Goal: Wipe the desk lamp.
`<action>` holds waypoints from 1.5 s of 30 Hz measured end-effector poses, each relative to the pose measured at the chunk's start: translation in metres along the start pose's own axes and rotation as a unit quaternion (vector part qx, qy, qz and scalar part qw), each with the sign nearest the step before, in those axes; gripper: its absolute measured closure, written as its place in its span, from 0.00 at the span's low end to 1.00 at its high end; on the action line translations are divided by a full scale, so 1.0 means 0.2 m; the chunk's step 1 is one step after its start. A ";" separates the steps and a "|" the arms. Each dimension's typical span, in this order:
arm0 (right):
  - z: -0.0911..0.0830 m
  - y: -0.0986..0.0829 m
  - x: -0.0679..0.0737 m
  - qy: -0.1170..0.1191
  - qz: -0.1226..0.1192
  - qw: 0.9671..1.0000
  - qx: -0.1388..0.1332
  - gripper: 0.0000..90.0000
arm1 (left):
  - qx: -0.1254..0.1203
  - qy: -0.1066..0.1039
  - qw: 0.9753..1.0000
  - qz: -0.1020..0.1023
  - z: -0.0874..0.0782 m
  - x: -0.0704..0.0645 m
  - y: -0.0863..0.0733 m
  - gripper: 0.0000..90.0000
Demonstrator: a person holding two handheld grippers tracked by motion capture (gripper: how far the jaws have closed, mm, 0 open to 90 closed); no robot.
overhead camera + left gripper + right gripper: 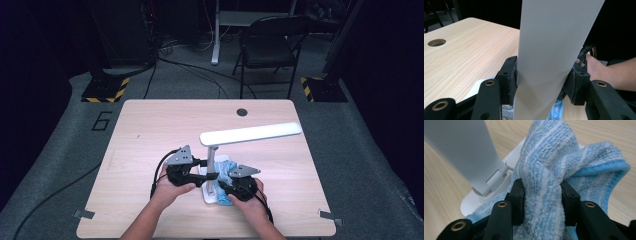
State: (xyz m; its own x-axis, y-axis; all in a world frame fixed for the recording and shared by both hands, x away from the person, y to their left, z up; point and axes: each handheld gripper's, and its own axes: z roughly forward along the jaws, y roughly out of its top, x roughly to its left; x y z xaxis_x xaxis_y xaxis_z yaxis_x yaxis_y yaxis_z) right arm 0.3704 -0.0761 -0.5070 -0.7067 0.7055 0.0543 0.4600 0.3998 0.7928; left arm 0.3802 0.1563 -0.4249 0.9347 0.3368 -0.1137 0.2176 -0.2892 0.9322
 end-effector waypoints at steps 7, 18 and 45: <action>-0.01 -0.01 -0.01 0.008 0.021 1.000 -0.007 0.66 | 0.001 0.007 1.000 -0.009 -0.05 -0.02 0.00 0.49; -0.08 0.03 -0.02 0.037 0.031 0.999 -0.019 0.75 | 0.006 0.013 1.000 -0.010 -0.12 -0.03 -0.01 0.59; -0.28 0.26 0.04 0.100 0.013 0.992 -0.079 0.77 | 0.008 0.008 1.000 -0.002 -0.13 -0.03 -0.01 0.66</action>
State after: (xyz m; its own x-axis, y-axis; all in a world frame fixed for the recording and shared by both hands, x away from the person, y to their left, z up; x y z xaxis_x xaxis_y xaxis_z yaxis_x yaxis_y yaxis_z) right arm 0.3584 -0.0826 -0.4314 -0.7956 0.5777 0.1827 0.4008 0.2757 0.8737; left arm 0.3659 0.1785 -0.4170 0.9291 0.3521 -0.1128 0.2268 -0.3019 0.9259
